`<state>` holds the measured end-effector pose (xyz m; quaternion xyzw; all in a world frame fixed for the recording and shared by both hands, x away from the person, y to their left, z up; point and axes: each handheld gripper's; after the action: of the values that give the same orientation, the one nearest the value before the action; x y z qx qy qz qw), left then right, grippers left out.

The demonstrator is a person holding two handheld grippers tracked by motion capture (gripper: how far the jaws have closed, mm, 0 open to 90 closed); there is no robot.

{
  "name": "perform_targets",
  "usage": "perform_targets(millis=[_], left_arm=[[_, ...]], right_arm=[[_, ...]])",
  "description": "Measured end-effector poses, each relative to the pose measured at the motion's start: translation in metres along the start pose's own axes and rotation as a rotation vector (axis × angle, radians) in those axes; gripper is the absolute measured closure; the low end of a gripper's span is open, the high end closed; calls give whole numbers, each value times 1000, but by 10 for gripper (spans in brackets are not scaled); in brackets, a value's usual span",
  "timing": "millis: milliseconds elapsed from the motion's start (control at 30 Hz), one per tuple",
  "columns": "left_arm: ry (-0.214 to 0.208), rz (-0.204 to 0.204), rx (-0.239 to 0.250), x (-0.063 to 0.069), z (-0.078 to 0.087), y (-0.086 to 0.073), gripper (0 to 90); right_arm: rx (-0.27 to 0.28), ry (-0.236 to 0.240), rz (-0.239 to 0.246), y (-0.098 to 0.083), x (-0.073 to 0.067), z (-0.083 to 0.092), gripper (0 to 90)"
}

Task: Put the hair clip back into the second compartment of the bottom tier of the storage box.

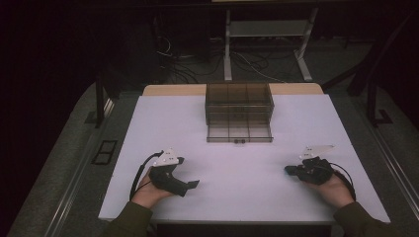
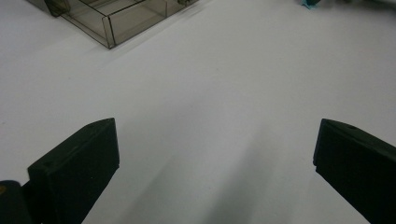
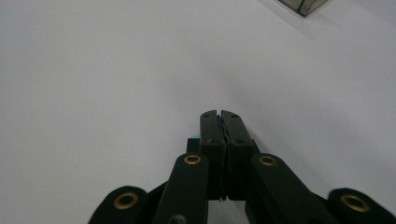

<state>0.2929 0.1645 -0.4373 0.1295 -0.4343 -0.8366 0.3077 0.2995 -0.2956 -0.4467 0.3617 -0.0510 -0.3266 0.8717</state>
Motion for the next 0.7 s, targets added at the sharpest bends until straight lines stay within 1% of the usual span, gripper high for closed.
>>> perform_targets(millis=[233,400,433,533,567,633,700], left_arm=[[-9,-6,-2,0,-2,0,0],[-16,-5,1,-1,-3,0,0],[-15,-7,0,-1,-3,0,0],[-17,-13,0,0,-4,-1,0],[-19,-13,2,0,-4,-1,0],[-23,-24,5,1,-4,-1,0],[-25,-25,6,1,-4,-1,0]], right_arm=[[9,4,1,1,1,3,877],[26,30,-13,4,2,6,876],[25,37,-8,4,3,7,876],[33,41,-13,5,3,9,876],[44,57,-26,6,4,11,876],[54,68,-34,7,4,13,876],[60,75,-40,8,5,13,875]])
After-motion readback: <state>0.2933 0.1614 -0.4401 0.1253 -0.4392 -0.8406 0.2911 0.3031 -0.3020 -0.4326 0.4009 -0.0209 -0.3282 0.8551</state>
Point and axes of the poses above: each handheld gripper's, and its own axes: z roughly backward along the jaws, y roughly out of its top, x roughly to its right, and after that the axes turned 7 degrees about y, right-handed
